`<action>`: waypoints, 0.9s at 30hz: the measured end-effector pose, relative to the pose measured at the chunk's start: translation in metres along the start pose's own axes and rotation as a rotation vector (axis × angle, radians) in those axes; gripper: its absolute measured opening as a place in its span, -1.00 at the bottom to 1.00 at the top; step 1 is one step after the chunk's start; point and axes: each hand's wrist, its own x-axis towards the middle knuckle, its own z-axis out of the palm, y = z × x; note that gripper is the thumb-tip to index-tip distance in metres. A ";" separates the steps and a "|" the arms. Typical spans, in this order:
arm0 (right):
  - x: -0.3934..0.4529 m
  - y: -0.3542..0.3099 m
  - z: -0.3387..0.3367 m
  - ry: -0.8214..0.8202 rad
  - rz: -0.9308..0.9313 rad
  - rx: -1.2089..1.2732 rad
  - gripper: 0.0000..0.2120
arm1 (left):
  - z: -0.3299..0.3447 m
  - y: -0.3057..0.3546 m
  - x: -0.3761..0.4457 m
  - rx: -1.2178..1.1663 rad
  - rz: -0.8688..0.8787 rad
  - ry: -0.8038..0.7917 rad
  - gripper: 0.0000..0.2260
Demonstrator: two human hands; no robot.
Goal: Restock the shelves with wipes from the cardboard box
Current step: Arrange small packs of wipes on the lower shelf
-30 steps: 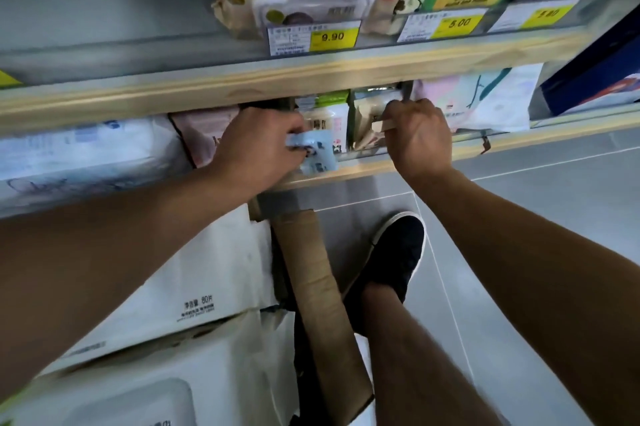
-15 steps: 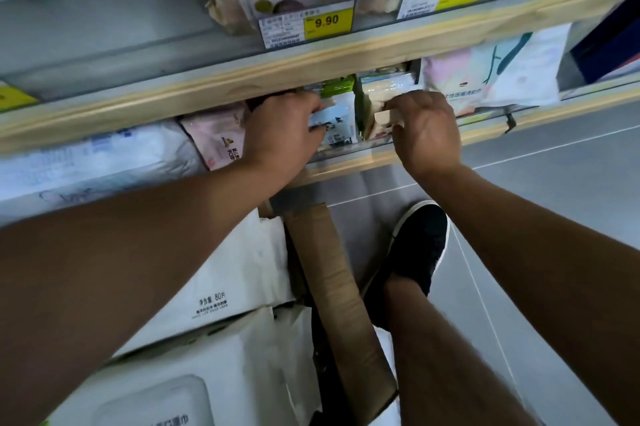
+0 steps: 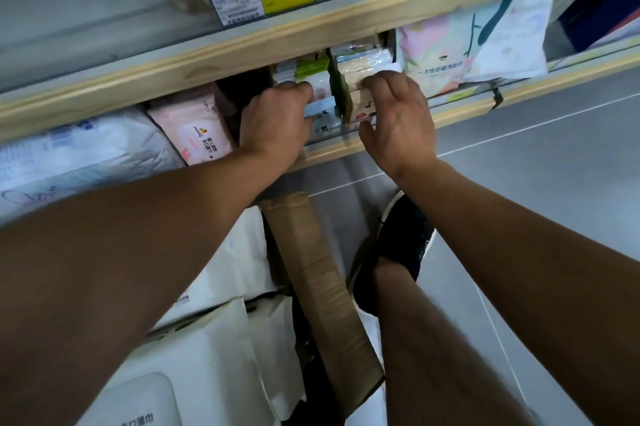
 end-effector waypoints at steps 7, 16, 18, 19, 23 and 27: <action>-0.005 0.003 0.000 -0.028 0.002 0.007 -0.52 | 0.006 0.001 -0.001 -0.033 -0.035 0.009 -0.86; 0.000 0.002 0.000 -0.106 0.008 -0.031 -0.45 | 0.024 0.005 0.012 -0.023 -0.052 -0.008 -0.75; -0.001 0.000 -0.003 -0.135 0.017 -0.044 -0.43 | 0.023 0.003 0.015 -0.018 -0.082 -0.016 -0.73; -0.002 -0.002 -0.006 -0.143 0.024 -0.041 -0.42 | 0.021 0.003 0.015 -0.019 -0.091 -0.022 -0.73; -0.006 -0.013 -0.024 -0.170 0.025 -0.043 -0.39 | 0.004 0.006 0.005 -0.057 -0.091 -0.009 -0.73; -0.009 -0.030 -0.054 -0.218 0.042 -0.041 -0.42 | -0.031 0.000 -0.014 -0.073 -0.035 0.004 -0.74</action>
